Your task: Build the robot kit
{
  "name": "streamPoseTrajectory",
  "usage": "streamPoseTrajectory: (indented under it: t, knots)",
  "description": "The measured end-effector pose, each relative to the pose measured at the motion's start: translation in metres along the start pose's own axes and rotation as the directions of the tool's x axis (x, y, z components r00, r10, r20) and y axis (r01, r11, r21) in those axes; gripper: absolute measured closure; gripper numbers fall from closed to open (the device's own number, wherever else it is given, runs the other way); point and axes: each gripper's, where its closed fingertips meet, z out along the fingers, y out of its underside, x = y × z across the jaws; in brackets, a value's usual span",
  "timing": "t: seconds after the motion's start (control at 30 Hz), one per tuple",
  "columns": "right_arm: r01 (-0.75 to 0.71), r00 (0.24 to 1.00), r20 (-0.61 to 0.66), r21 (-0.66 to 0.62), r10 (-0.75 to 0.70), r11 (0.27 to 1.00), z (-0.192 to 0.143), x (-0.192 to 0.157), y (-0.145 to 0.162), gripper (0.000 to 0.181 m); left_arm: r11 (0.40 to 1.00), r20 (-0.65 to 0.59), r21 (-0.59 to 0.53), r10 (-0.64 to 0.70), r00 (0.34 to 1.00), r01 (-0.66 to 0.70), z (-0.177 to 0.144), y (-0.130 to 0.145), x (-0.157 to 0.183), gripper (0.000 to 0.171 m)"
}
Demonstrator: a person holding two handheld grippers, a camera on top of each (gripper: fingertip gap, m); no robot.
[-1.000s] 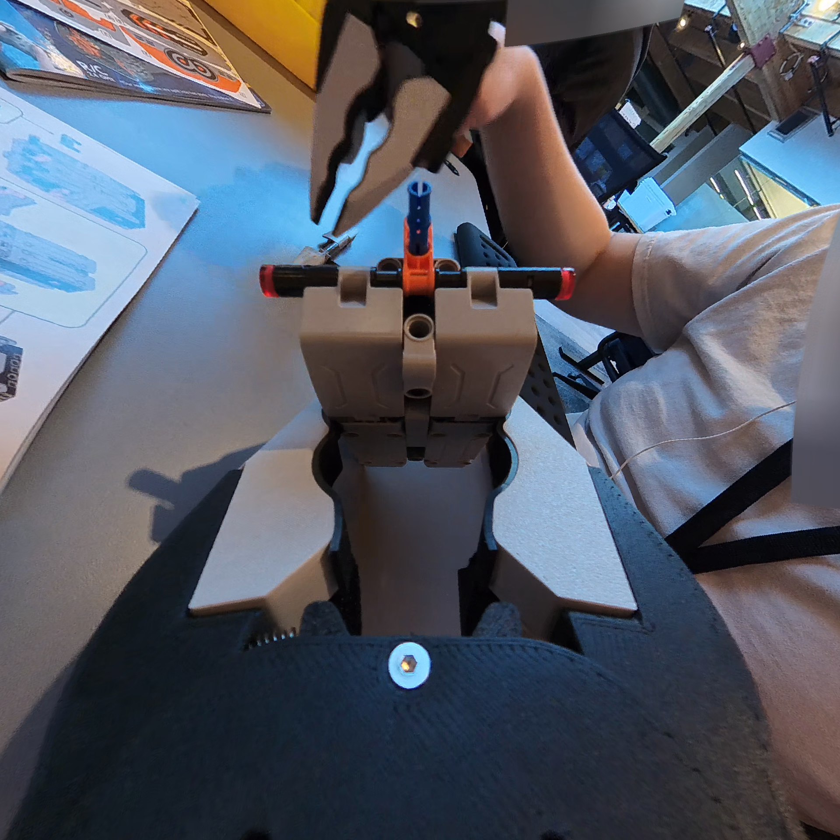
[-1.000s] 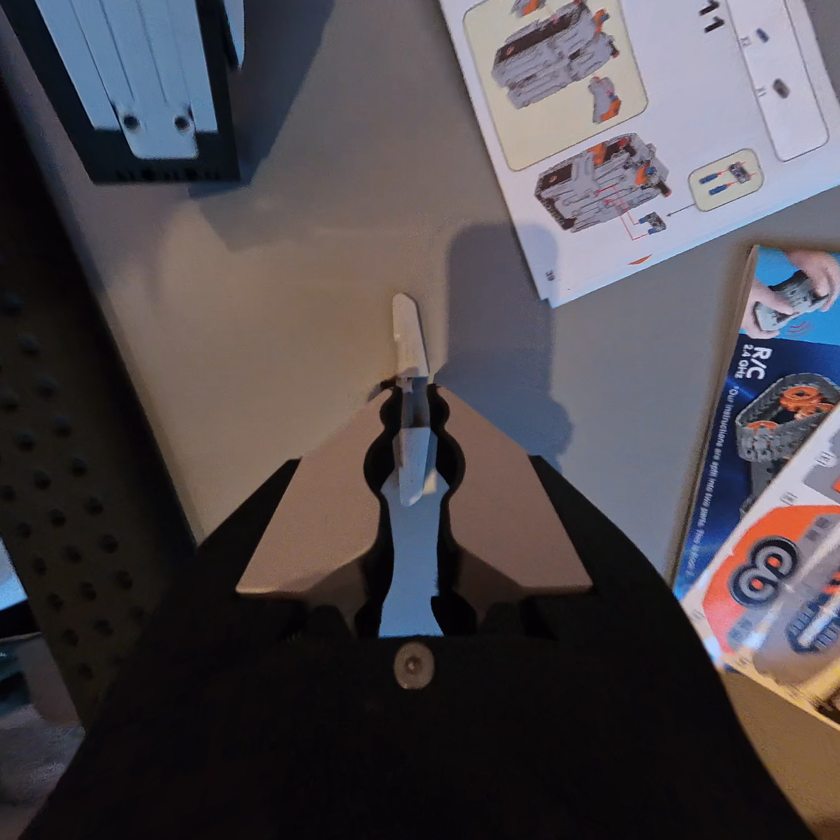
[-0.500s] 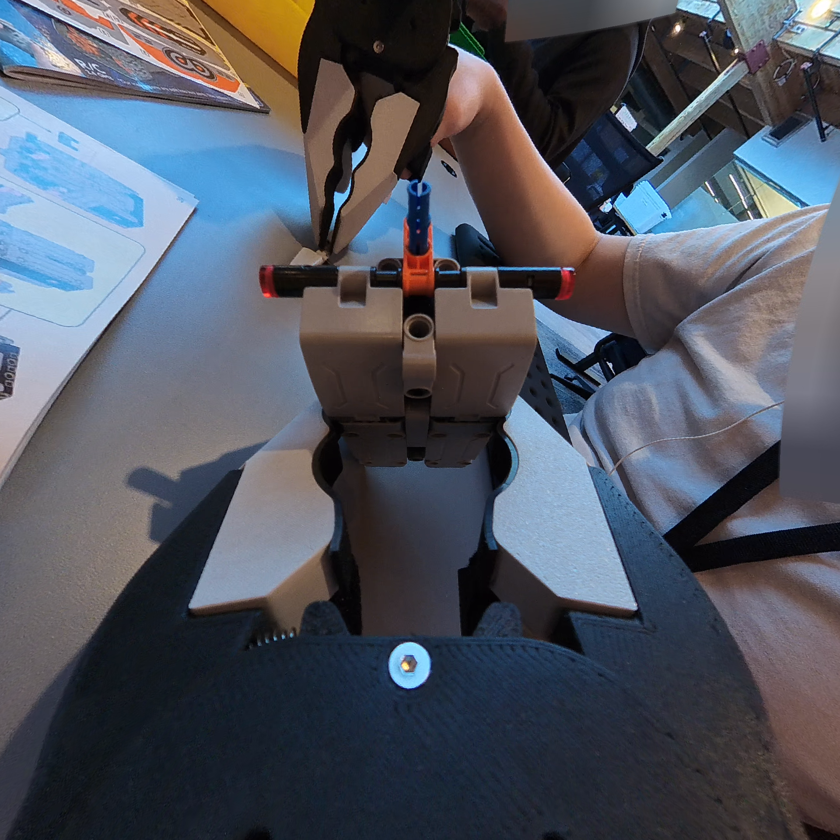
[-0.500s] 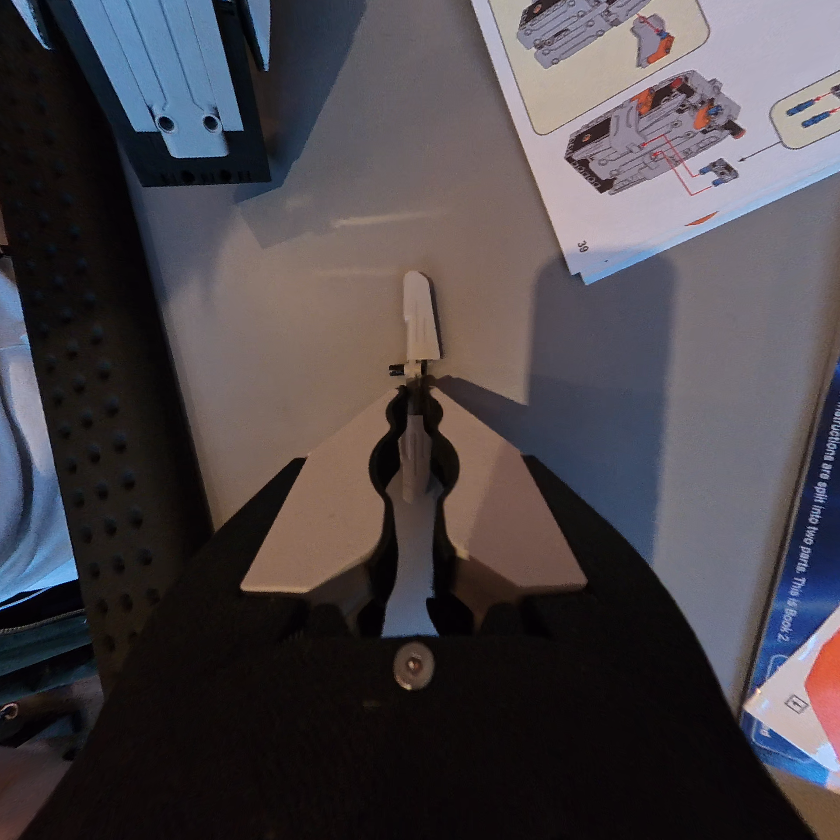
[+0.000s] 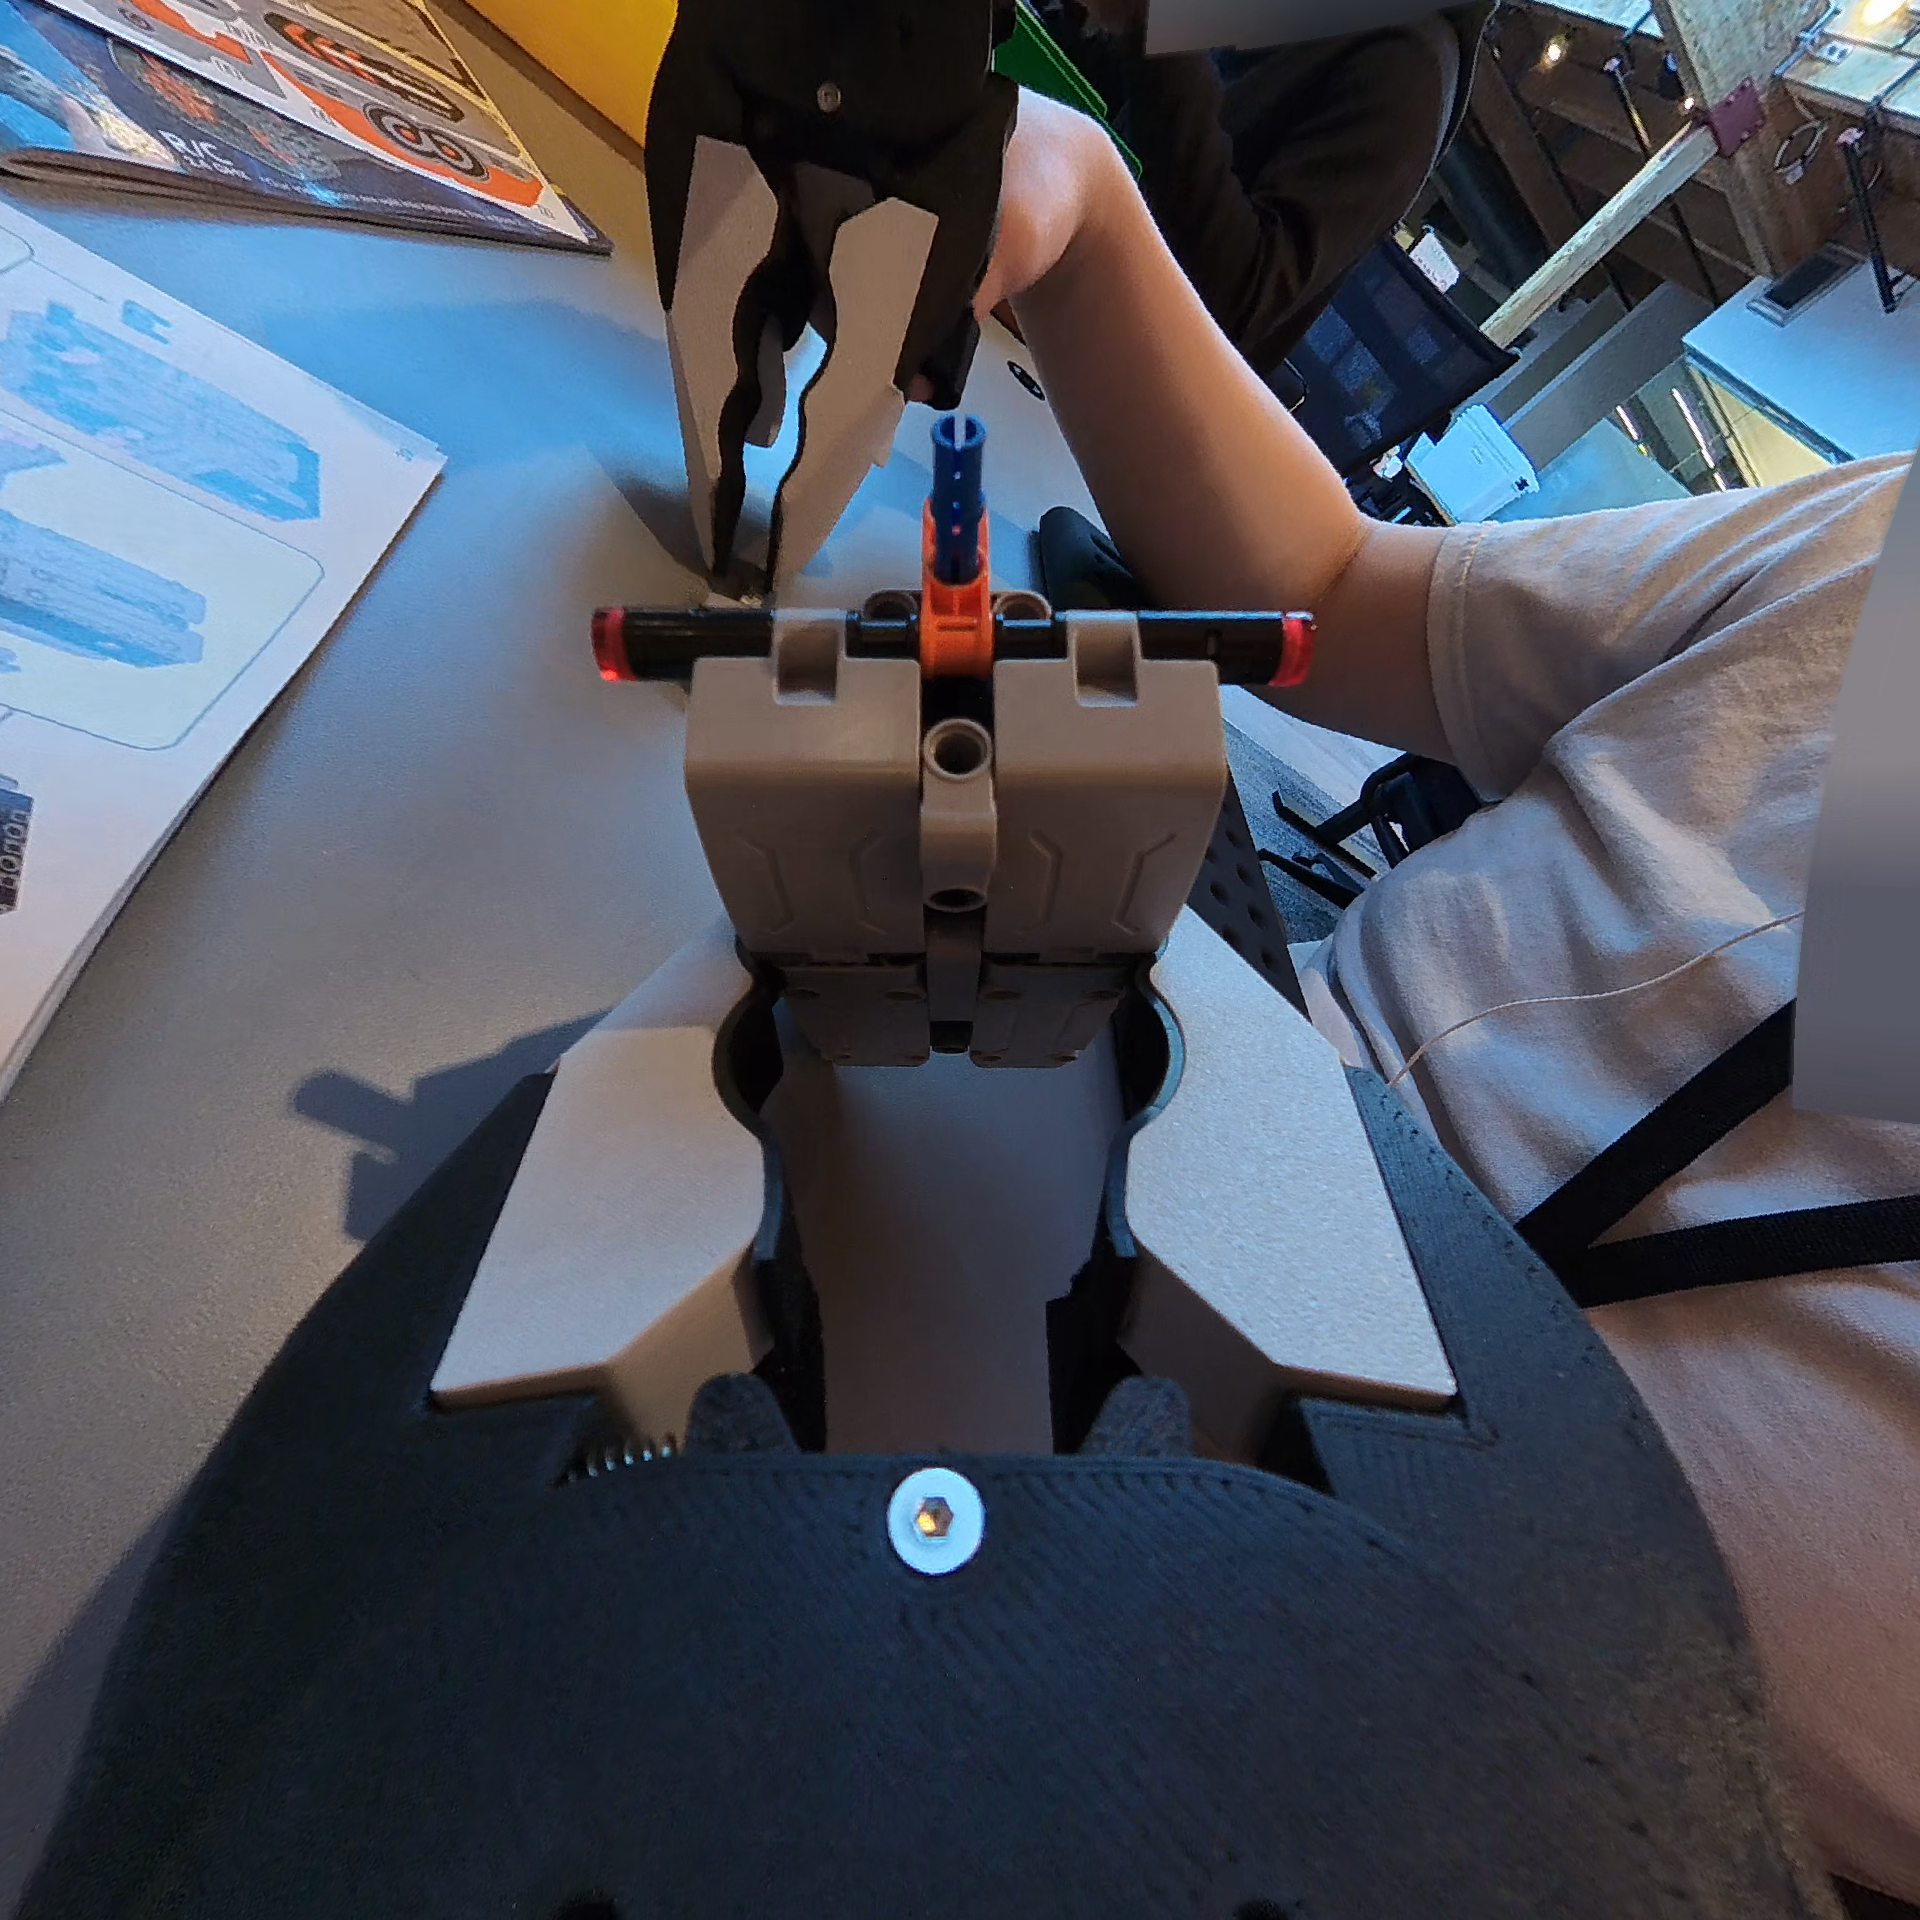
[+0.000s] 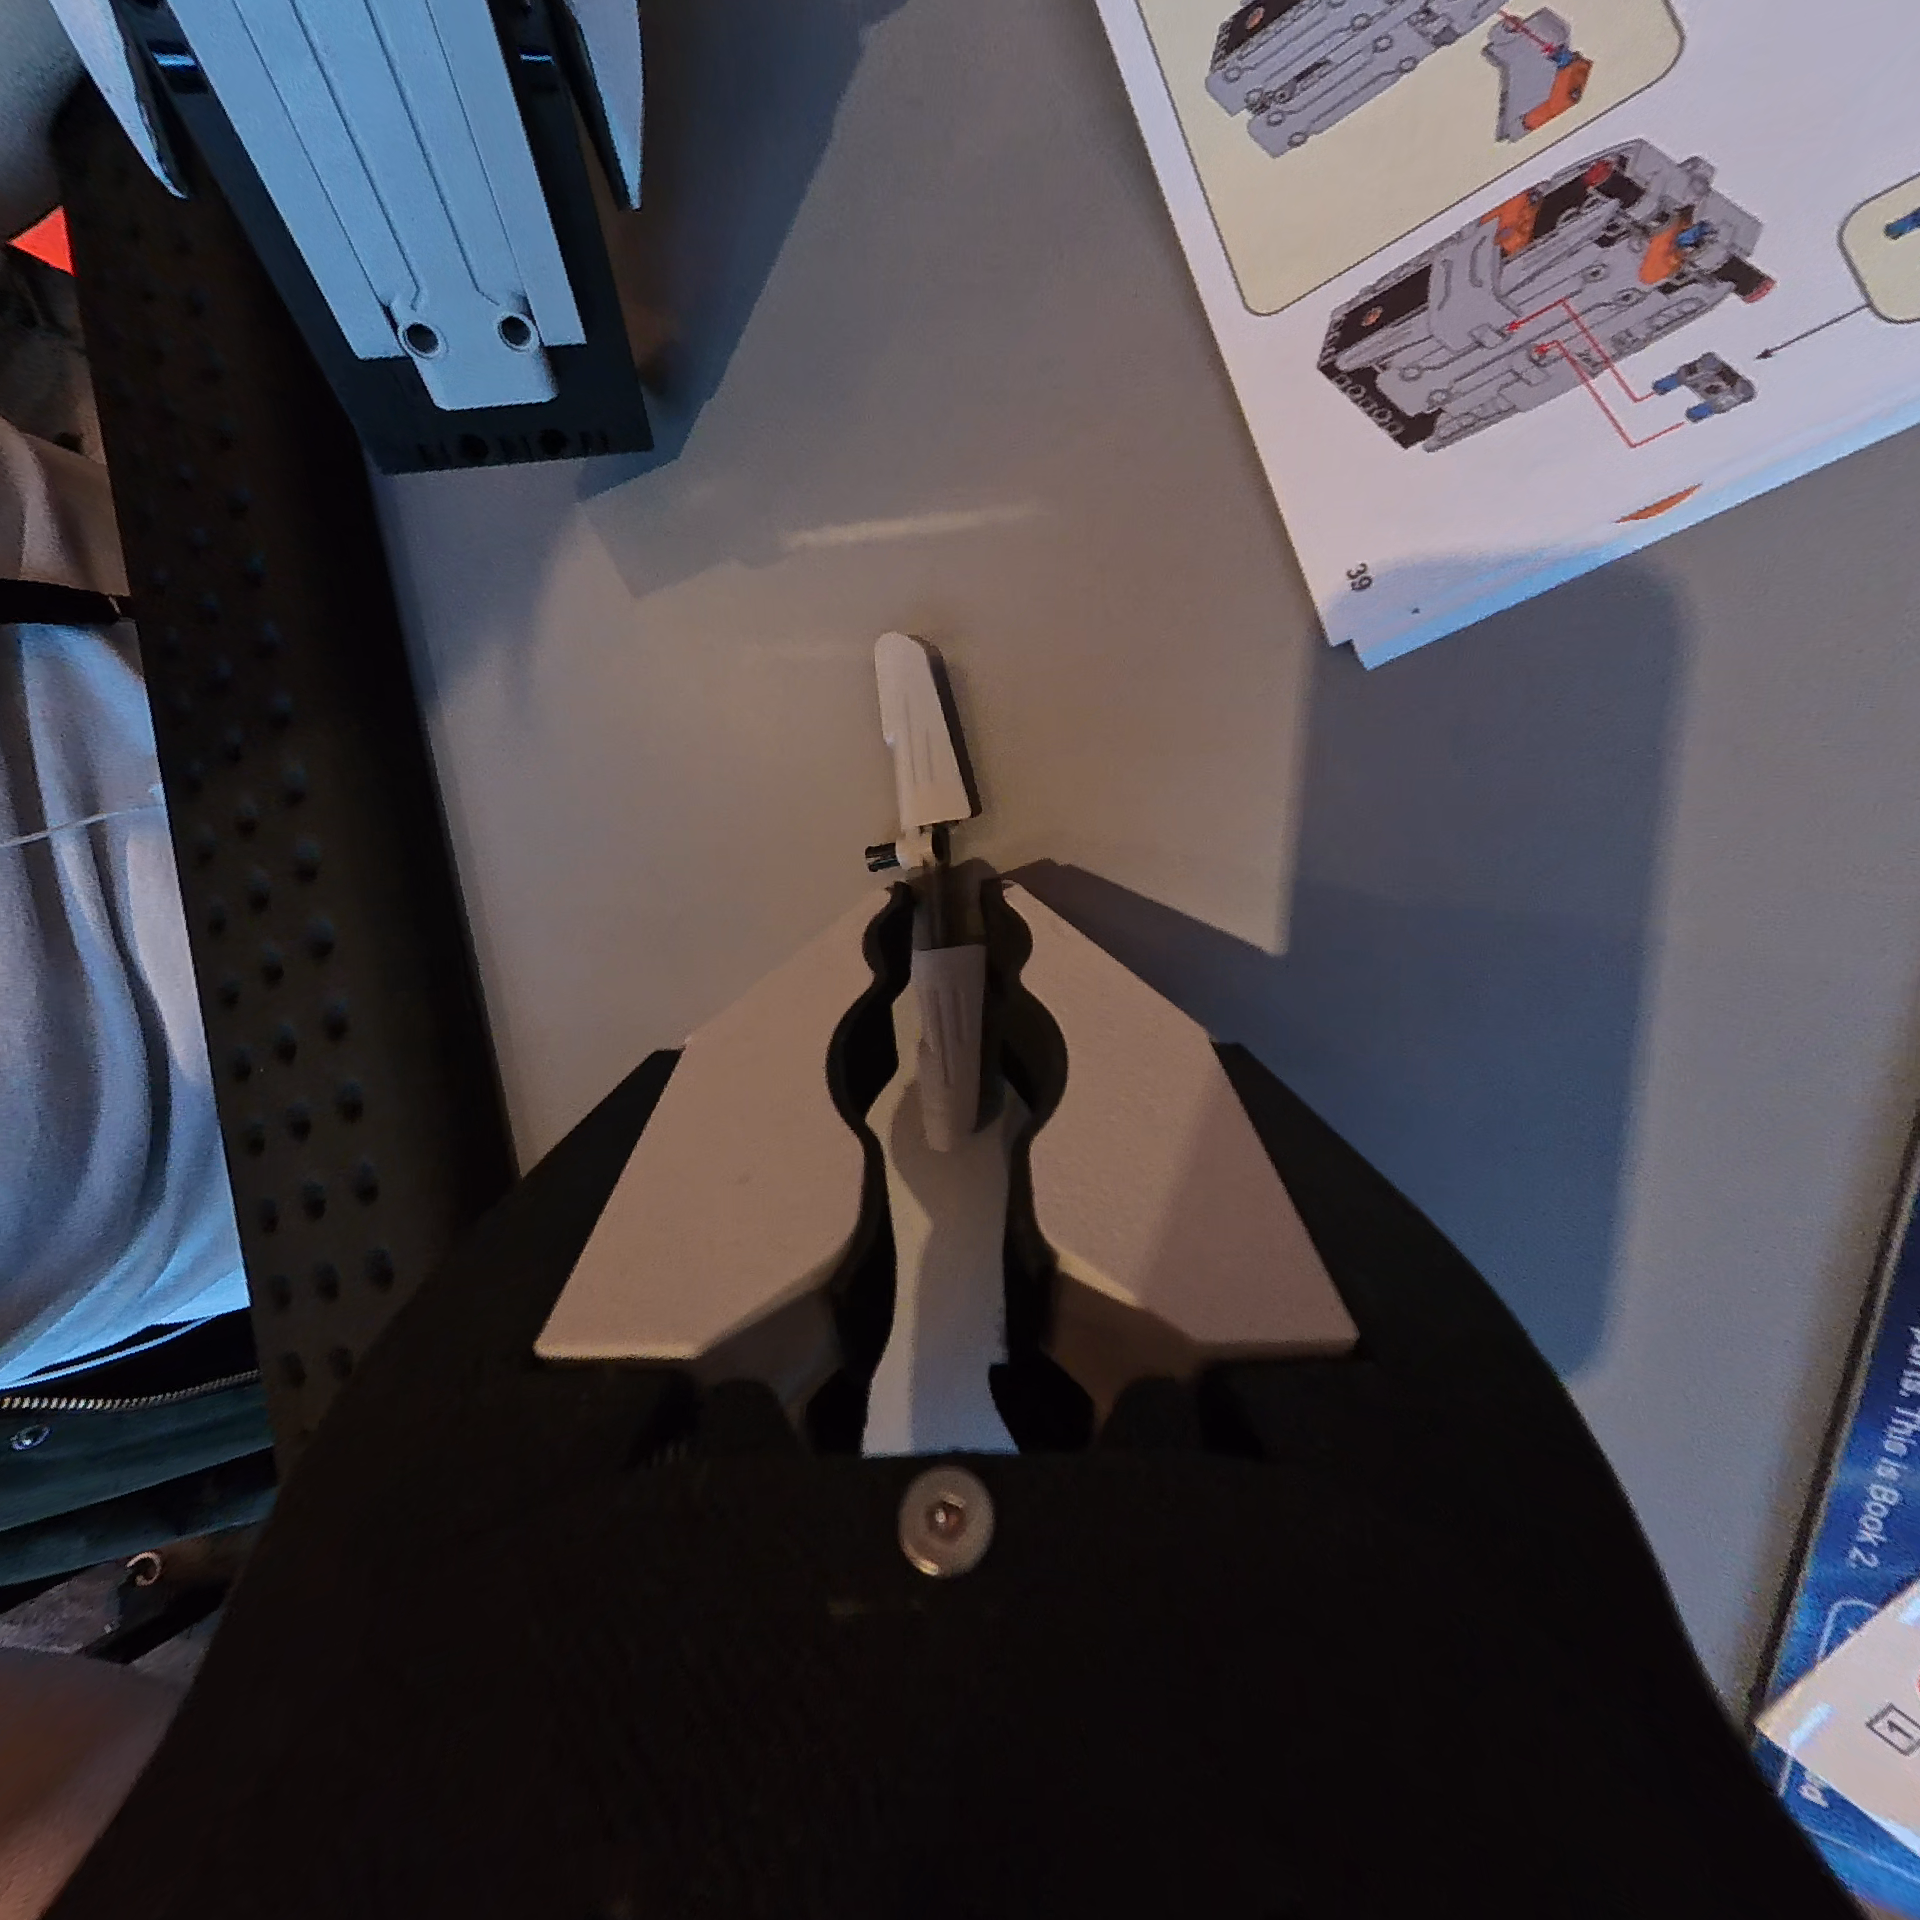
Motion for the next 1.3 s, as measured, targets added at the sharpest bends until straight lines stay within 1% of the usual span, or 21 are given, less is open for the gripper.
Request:
streamPoseTrajectory:
  t: [0.13,0.23,0.3,0.4,0.47,0.53,0.7,0.8,1.0,1.07,1.13,1.2,1.27,1.3]
  knots:
    - [0.002,1.000,0.002,0.013,-0.002,1.000,-0.001,0.000,-0.004,0.169,1.000,-0.003,0.001,-0.002,1.000,0.002,0.000,0.000,0.000,0.107]
    - [0.013,0.999,0.034,0.018,-0.013,1.000,-0.004,-0.002,-0.010,0.169,1.000,-0.007,0.002,-0.004,1.000,0.005,0.000,0.000,0.000,0.107]
    - [0.028,0.998,0.060,-0.007,-0.028,1.000,-0.004,-0.004,-0.012,0.170,1.000,-0.008,0.002,-0.008,1.000,0.008,0.000,0.000,0.000,0.107]
    - [0.038,0.997,0.064,-0.052,-0.034,0.998,-0.002,-0.004,-0.015,0.168,1.000,-0.007,0.001,-0.005,1.000,0.005,0.001,0.000,0.000,0.107]
    - [0.054,0.997,0.049,-0.070,-0.051,0.996,0.002,-0.003,-0.016,0.161,1.000,-0.006,0.002,-0.004,1.000,0.004,0.001,0.000,0.001,0.107]
    - [0.072,0.997,0.037,-0.068,-0.070,0.995,0.005,-0.002,-0.017,0.159,1.000,-0.008,0.002,-0.007,1.000,0.007,0.000,0.000,0.000,0.107]
    - [0.128,0.992,0.014,-0.068,-0.127,0.989,0.012,-0.003,-0.016,0.161,1.000,-0.012,0.003,-0.010,1.000,0.010,0.000,0.000,0.000,0.107]
    - [0.163,0.987,0.008,-0.104,-0.163,0.981,0.012,-0.005,-0.012,0.165,1.000,-0.012,0.003,-0.011,1.000,0.011,0.000,0.000,0.000,0.107]
    - [0.239,0.965,-0.074,-0.149,-0.252,0.960,0.013,-0.006,-0.012,0.169,1.000,-0.010,0.002,-0.009,1.000,0.009,0.000,0.000,0.000,0.107]
    - [0.258,0.950,-0.137,-0.162,-0.280,0.952,0.011,-0.003,-0.013,0.169,1.000,-0.009,0.002,-0.008,1.000,0.008,0.000,0.000,0.000,0.107]
    - [0.289,0.915,-0.234,-0.186,-0.328,0.939,0.007,0.003,-0.014,0.169,1.000,-0.008,0.002,-0.008,1.000,0.008,0.000,0.000,0.000,0.107]
    - [0.347,0.843,-0.352,-0.224,-0.408,0.911,0.002,0.009,-0.017,0.169,1.000,-0.010,0.000,-0.009,1.000,0.009,0.000,0.000,0.000,0.107]
    - [0.416,0.700,-0.504,-0.286,-0.505,0.863,-0.008,0.018,-0.022,0.169,1.000,-0.013,0.000,-0.010,1.000,0.010,0.001,0.000,0.001,0.107]
    - [0.453,0.624,-0.555,-0.317,-0.550,0.833,-0.011,0.018,-0.024,0.169,1.000,-0.013,-0.001,-0.011,1.000,0.011,0.001,0.001,0.001,0.107]
